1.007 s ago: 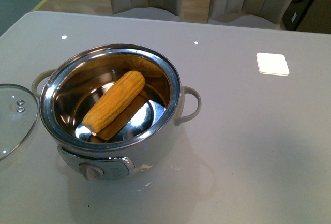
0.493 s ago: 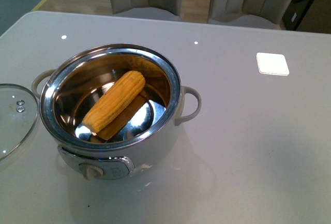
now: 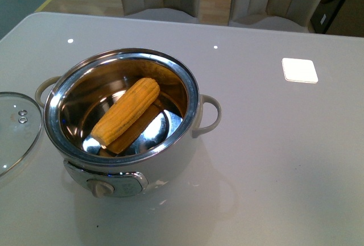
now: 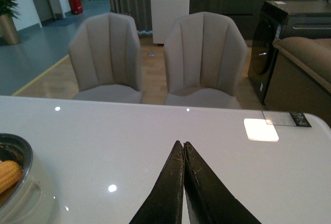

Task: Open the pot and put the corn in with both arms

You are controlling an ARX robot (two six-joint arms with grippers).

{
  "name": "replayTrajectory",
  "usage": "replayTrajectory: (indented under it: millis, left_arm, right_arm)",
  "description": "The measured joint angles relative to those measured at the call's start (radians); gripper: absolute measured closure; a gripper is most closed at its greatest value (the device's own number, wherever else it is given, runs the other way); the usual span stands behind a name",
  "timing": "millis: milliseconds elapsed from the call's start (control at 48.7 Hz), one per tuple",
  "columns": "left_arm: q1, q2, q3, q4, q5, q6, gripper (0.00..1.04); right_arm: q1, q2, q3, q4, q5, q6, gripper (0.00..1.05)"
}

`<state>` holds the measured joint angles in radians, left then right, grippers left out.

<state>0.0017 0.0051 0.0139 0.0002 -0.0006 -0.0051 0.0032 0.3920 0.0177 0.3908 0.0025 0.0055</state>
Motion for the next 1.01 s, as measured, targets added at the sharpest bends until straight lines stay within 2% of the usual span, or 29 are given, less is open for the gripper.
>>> replayTrajectory:
  millis: [555, 658, 1007]
  left_arm:
    - [0.000, 0.000, 0.000, 0.000, 0.000, 0.000, 0.07]
    - [0.000, 0.000, 0.000, 0.000, 0.000, 0.000, 0.07]
    - [0.000, 0.000, 0.000, 0.000, 0.000, 0.000, 0.07]
  right_arm:
    - [0.000, -0.213, 0.000, -0.211, 0.000, 0.000, 1.03]
    - [0.000, -0.353, 0.000, -0.377, -0.001, 0.000, 1.03]
    - [0.000, -0.385, 0.000, -0.389, -0.002, 0.000, 1.03]
